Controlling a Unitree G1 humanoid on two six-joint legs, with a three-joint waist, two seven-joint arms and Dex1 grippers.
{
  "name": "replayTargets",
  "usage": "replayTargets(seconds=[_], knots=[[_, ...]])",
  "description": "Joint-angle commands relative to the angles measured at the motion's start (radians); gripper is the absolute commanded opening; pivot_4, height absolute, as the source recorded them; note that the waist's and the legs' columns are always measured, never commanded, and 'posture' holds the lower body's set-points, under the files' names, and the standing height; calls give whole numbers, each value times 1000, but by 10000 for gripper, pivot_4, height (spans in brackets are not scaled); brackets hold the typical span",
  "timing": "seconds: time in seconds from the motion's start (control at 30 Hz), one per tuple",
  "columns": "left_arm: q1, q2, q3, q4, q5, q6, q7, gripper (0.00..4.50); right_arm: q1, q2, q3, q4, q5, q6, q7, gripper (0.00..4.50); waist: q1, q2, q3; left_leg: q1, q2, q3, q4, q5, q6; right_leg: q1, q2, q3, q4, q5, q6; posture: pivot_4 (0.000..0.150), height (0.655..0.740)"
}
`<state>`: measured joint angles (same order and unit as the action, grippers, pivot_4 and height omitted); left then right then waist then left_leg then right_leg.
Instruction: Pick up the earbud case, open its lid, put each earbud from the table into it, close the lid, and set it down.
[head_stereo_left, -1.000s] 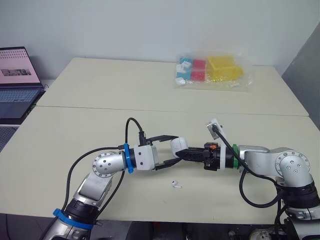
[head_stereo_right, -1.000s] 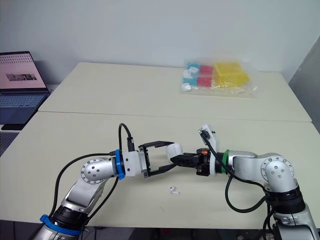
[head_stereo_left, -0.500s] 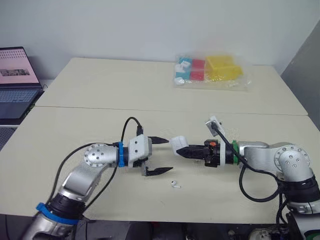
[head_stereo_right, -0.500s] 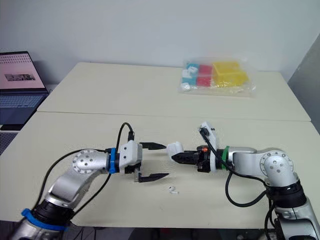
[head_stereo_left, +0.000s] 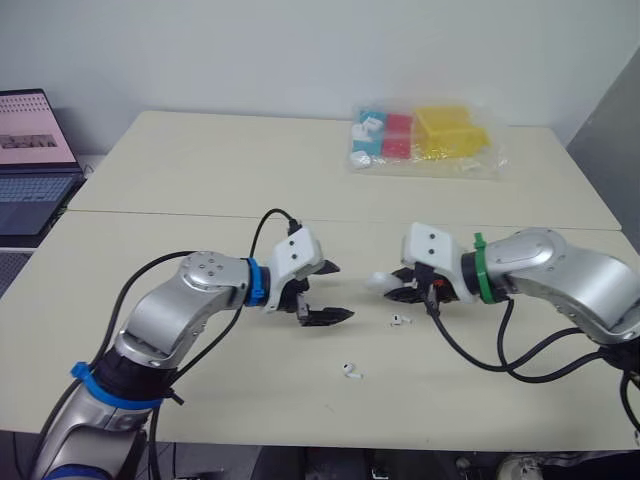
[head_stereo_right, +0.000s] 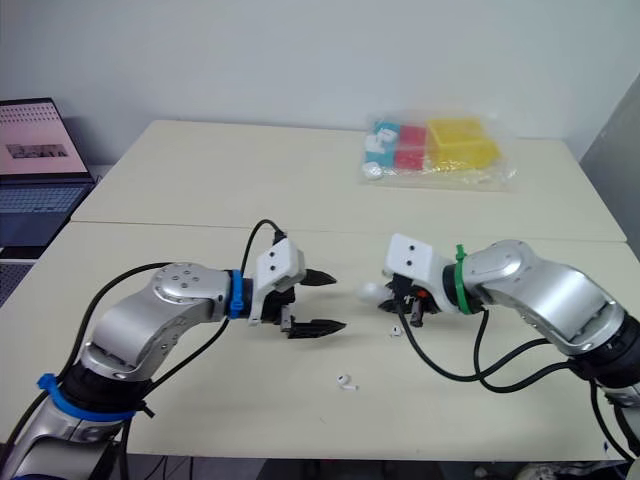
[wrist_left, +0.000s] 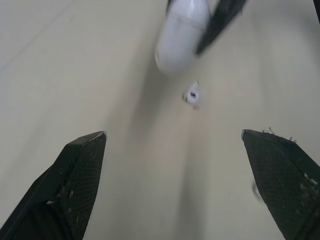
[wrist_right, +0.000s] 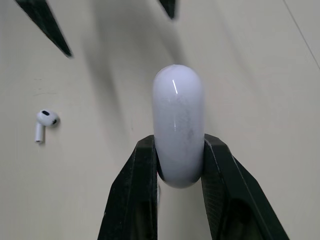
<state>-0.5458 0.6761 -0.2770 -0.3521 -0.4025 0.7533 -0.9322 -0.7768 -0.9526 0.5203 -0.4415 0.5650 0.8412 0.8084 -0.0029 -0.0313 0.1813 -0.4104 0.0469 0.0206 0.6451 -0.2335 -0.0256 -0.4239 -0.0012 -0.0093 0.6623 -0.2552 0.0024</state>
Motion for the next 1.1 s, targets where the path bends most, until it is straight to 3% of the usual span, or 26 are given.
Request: replayTargets(seconds=[0.03,0.73,0.87,1.1], knots=[[-23,-9,-12,-6,30,-22,4,45000,-21,18,-31,-9,-60,-19,53,7687,-2,0,0,0,0,0,0,0,0,0,0,0,1,0,0,1500,7389],[0,-89,-20,59,64,-166,-45,45000,-10,99,-89,-15,-154,53,140,7687,0,0,0,1,0,-1,1,0,0,1,0,-1,3,0,0,1500,7389],[4,-94,-14,61,62,-170,-51,35651,0,101,-90,-18,-171,48,147,7687,0,0,0,1,0,-1,1,0,0,1,0,-1,3,0,0,1500,7389],[4,-107,-13,54,54,-166,-51,11998,31,101,-78,-22,-213,15,163,7687,0,0,0,1,0,-1,1,0,0,1,0,0,3,0,0,1500,7389]])
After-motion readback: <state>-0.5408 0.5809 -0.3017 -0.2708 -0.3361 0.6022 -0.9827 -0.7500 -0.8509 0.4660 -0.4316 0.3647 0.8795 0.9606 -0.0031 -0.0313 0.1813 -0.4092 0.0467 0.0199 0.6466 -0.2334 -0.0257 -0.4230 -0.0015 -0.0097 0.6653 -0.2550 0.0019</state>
